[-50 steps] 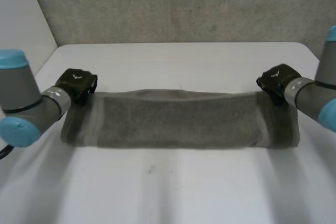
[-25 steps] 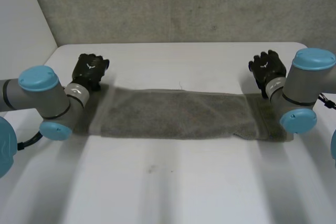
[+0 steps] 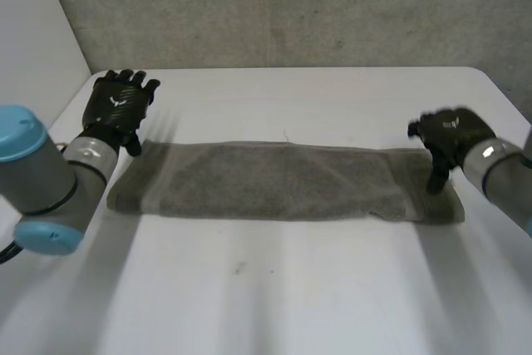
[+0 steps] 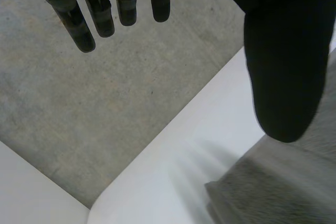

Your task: Fold the towel.

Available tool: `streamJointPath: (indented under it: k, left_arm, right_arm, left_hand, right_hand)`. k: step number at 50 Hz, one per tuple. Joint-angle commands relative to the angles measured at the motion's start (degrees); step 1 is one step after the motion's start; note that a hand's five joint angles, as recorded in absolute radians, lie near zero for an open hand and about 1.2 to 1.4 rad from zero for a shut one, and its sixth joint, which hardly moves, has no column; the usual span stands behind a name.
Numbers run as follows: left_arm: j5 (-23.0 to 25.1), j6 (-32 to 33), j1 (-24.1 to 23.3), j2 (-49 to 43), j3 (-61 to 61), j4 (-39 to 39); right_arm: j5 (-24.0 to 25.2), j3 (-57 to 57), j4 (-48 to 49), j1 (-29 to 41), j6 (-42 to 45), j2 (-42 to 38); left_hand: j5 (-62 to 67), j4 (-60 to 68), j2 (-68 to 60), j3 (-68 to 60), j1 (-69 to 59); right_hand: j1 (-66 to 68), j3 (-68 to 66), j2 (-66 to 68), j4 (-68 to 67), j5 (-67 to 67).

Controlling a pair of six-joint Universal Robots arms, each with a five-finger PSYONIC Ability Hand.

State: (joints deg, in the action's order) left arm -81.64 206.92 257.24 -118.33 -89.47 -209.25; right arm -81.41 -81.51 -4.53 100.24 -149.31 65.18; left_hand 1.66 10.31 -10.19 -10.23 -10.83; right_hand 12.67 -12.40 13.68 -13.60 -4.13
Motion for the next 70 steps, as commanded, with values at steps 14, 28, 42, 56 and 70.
streamJointPath:
  k: [14, 28, 42, 56, 70]
  left_arm:
    - [0.2, -24.8, -0.6, 13.2, -11.7, 16.9]
    - [0.2, -24.8, -0.5, 13.0, -11.8, 16.9]
    - [0.3, -24.8, -0.3, 14.3, -13.2, 17.1]
    - [0.1, -24.8, -0.2, 15.4, -13.3, 17.0]
    - [0.0, -24.8, -0.6, 16.3, -13.3, 16.9]
  right_arm:
    - [7.5, -16.2, 10.1, -10.1, -0.4, -1.8]
    - [4.2, -13.7, 13.3, -14.4, 5.9, -5.9]
    - [2.2, -8.1, 9.7, -29.7, 12.9, -3.0]
    - [2.7, 2.9, 8.7, -0.4, -0.7, 2.0]
    - [2.5, 8.6, 13.2, 33.0, -0.6, -15.2]
  left_hand:
    - [-0.1, 1.2, -1.4, -1.3, -0.7]
    - [-0.8, 0.6, -0.7, -0.7, -0.1]
    - [-0.8, 0.6, -0.7, -0.7, -0.1]
    - [-0.9, 0.4, -0.5, -0.5, 0.1]
    - [-0.9, 0.4, -0.5, -0.5, 0.1]
  right_hand:
    - [41.3, -41.5, 40.3, -40.3, -39.8]
    - [67.3, -67.6, 66.3, -66.4, -65.9]
    - [67.3, -67.6, 66.3, -66.4, -65.9]
    - [67.3, -67.6, 66.3, -66.4, -65.9]
    - [67.3, -67.6, 66.3, -66.4, -65.9]
